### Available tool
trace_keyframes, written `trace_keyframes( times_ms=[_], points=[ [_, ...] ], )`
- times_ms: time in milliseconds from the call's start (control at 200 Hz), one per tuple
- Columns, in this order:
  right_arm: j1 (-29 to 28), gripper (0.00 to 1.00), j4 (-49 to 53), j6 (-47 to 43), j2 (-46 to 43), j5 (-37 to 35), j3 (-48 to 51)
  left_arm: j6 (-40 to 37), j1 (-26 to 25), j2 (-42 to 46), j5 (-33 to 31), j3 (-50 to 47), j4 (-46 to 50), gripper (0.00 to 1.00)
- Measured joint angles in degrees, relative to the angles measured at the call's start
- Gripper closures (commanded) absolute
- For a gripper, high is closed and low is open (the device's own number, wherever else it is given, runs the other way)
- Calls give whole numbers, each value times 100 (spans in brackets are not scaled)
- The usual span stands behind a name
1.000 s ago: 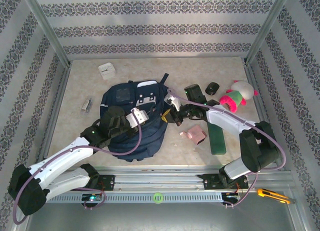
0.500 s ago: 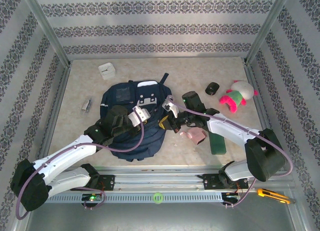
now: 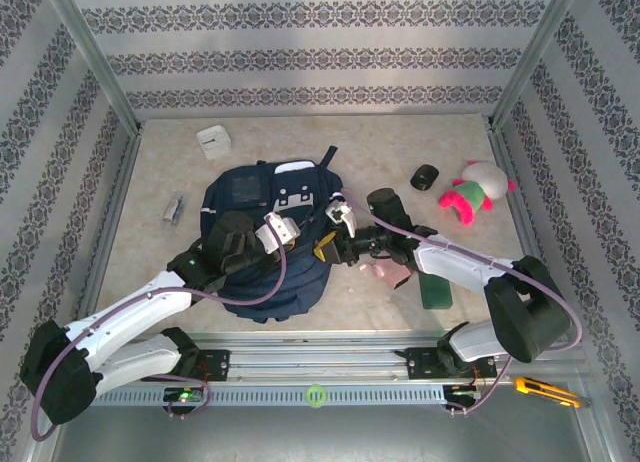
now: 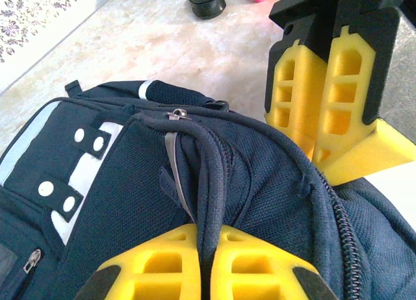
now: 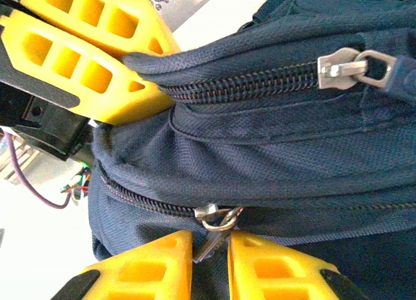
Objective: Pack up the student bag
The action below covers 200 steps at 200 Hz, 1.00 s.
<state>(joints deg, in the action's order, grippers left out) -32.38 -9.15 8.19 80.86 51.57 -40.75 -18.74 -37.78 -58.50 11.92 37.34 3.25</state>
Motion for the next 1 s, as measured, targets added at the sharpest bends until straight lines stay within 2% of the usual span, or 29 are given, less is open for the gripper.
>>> trace_keyframes(
  times_ms=[195,410,580,809,899,999],
  points=[
    [42,88,-415,247,-26,173,205,0,0,0,-15,0,-4,100],
    [79,100,-643,492,-179,195,369,2,0,0,-111,0,-28,100],
    [57,100,-708,590,-398,151,387,76,0,-2,-293,0,-140,100],
    [-466,100,-870,697,-538,173,387,146,0,-173,-363,0,-365,100],
    [-485,85,-870,723,-540,101,387,168,0,-197,-363,0,-417,100],
    [-354,76,-870,772,-612,-33,415,173,0,-197,-350,0,-459,100]
  ],
)
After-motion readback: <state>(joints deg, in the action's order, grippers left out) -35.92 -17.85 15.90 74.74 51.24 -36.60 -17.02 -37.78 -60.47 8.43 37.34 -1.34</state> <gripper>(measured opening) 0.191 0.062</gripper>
